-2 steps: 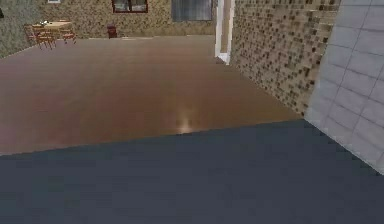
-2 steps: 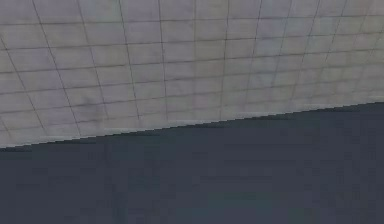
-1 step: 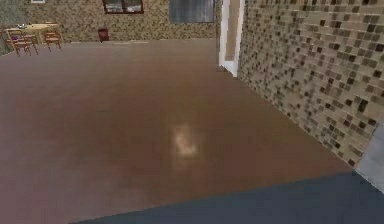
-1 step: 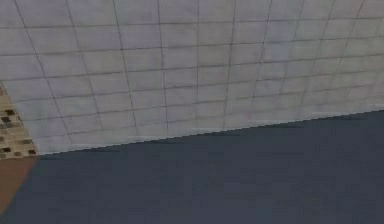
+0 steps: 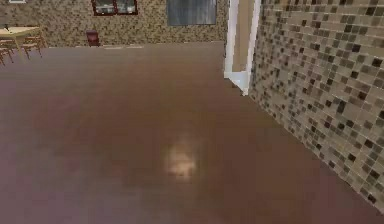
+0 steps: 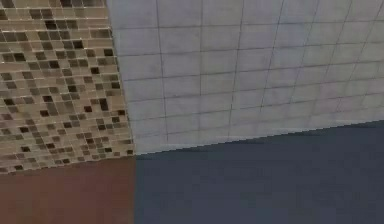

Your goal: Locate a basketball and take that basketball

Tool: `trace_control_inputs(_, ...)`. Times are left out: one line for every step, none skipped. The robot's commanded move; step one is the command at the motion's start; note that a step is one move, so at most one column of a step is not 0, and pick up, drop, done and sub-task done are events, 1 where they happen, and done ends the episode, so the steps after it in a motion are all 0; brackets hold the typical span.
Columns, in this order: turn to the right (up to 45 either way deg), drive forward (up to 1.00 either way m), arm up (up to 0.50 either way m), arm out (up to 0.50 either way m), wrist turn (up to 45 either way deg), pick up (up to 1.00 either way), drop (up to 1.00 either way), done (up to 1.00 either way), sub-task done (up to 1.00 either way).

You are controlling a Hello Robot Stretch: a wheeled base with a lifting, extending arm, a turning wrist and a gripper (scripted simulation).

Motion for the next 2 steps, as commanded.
trace_control_inputs(0.0, 1.0, 0.0, 0.0, 0.0, 0.0, 0.0, 0.0, 0.0)
trace_control_inputs(3.0, 0.0, 0.0, 0.0, 0.0, 0.0, 0.0, 0.0, 0.0)
